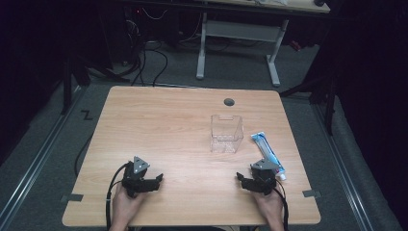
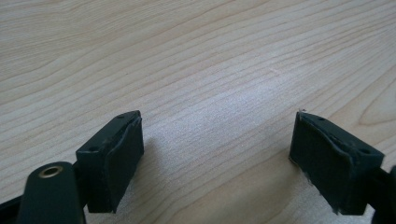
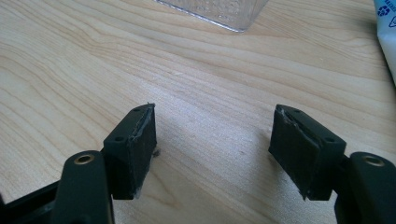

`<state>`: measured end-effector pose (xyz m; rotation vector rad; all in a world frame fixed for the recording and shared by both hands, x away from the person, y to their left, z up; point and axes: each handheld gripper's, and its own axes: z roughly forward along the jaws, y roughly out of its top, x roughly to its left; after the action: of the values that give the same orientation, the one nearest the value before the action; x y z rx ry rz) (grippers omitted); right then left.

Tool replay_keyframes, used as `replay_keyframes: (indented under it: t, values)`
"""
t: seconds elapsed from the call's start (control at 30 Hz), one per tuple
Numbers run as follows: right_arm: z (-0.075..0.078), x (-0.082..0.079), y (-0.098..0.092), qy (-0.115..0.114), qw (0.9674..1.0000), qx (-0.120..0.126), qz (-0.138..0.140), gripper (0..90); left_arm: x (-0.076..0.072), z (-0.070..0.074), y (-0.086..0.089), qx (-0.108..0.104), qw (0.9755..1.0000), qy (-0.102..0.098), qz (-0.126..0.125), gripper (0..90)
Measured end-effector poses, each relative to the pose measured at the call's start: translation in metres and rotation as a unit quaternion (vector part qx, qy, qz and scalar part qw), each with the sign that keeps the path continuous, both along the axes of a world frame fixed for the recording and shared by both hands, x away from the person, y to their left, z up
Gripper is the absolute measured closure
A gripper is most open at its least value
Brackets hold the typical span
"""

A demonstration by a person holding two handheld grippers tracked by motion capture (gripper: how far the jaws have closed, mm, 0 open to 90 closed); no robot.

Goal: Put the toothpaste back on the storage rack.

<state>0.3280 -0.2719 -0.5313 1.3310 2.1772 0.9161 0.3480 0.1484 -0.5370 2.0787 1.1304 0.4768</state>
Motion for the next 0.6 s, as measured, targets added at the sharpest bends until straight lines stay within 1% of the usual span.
replay_keyframes:
  t: [0.5, 0.6]
  values:
    - [0.0001, -0.0004, -0.0001, 0.000, 1.0000, 0.000, -0.001, 31.6, -0.0003, 0.0000, 0.0006, -0.001, 1.0000, 0.000, -0.002, 17.6]
    - [0.0007, -0.0012, -0.0001, 0.003, 1.0000, 0.002, -0.005, 33.5, -0.0003, 0.0000, 0.0007, -0.001, 1.0000, 0.000, -0.002, 17.6]
